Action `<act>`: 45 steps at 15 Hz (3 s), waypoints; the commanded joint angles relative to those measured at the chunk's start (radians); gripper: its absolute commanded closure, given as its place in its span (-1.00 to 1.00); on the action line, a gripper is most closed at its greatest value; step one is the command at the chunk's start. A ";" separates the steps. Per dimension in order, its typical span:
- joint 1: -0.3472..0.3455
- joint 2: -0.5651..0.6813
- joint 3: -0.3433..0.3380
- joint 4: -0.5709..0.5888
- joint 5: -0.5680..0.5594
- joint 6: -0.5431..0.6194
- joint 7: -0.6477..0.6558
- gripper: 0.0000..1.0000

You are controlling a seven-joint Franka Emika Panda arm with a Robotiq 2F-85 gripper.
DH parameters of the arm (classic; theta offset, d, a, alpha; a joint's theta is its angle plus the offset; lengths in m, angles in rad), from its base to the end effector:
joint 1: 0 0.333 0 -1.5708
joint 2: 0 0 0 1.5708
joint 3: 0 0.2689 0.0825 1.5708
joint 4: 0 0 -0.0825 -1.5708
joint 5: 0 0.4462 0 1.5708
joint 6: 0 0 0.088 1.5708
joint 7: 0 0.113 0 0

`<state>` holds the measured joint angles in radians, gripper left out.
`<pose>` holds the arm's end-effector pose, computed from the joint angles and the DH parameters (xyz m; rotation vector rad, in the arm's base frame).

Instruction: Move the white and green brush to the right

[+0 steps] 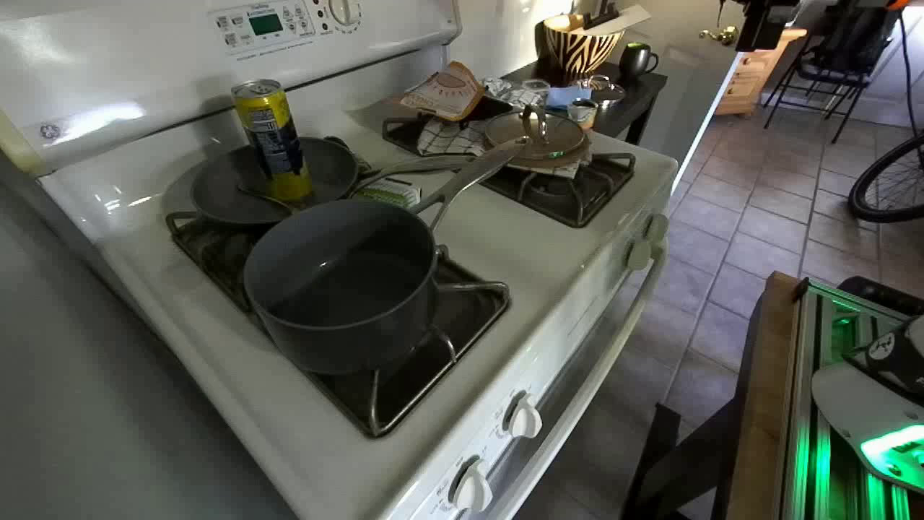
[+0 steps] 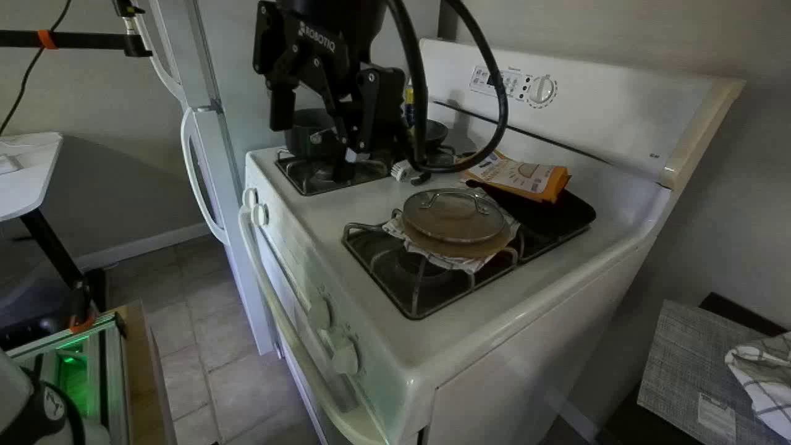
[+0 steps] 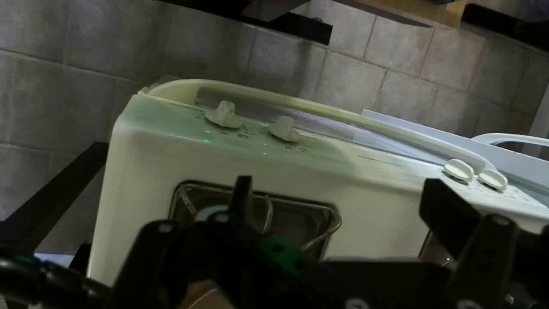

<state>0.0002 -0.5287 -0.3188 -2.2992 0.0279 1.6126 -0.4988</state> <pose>0.4390 -0.1433 0.4624 -2.8785 -0.3355 0.1403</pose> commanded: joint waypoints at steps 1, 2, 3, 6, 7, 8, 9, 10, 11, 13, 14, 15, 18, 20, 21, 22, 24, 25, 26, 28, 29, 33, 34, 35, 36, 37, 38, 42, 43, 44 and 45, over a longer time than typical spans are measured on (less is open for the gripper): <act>-0.026 0.005 0.021 0.002 0.010 -0.002 -0.011 -1.00; -0.021 0.014 0.027 0.018 0.017 0.018 -0.008 -1.00; -0.021 0.022 0.039 0.027 0.014 0.043 0.004 -1.00; -0.007 0.063 0.071 0.075 0.014 0.092 0.018 -1.00; -0.006 0.070 0.080 0.085 0.009 0.100 0.014 -1.00; -0.019 0.037 0.074 0.053 0.006 0.088 0.001 -1.00; -0.017 0.048 0.083 0.067 0.005 0.090 0.002 -1.00; -0.016 0.057 0.089 0.075 0.005 0.091 0.003 -1.00; -0.016 0.063 0.091 0.080 0.005 0.091 0.003 -1.00; -0.015 0.087 0.090 0.091 0.043 0.125 0.041 -1.00; -0.004 0.106 0.085 0.100 0.086 0.156 0.044 -1.00; 0.009 0.137 0.091 0.114 0.125 0.215 0.054 -1.00; 0.040 0.266 0.114 0.185 0.218 0.362 0.044 -1.00; 0.057 0.375 0.138 0.260 0.259 0.391 0.036 -1.00; 0.061 0.432 0.154 0.306 0.271 0.386 0.040 -1.00; 0.061 0.489 0.173 0.353 0.279 0.374 0.050 -1.00; 0.054 0.595 0.217 0.439 0.277 0.351 0.085 -1.00; 0.050 0.649 0.239 0.480 0.267 0.342 0.103 -1.00; 0.045 0.694 0.259 0.515 0.255 0.335 0.124 -1.00; 0.027 0.742 0.287 0.573 0.268 0.293 0.113 -1.00; 0.024 0.685 0.296 0.485 0.251 0.368 0.111 -1.00; 0.014 0.744 0.308 0.558 0.250 0.328 0.112 -1.00; 0.012 0.743 0.308 0.564 0.250 0.321 0.112 -1.00; 0.010 0.743 0.307 0.567 0.250 0.319 0.112 -1.00; 0.020 0.774 0.313 0.593 0.234 0.323 0.142 -1.00; 0.021 0.794 0.322 0.608 0.236 0.331 0.148 -1.00; 0.025 0.812 0.327 0.621 0.228 0.345 0.169 -1.00; 0.035 0.919 0.357 0.714 0.204 0.358 0.236 -1.00; 0.037 0.948 0.362 0.741 0.194 0.350 0.255 -0.68; 0.037 0.980 0.369 0.769 0.189 0.343 0.263 -0.46; 0.040 1.007 0.373 0.795 0.177 0.334 0.274 -0.31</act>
<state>0.0392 0.3806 0.0368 -1.6064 0.2424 1.9694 -0.2746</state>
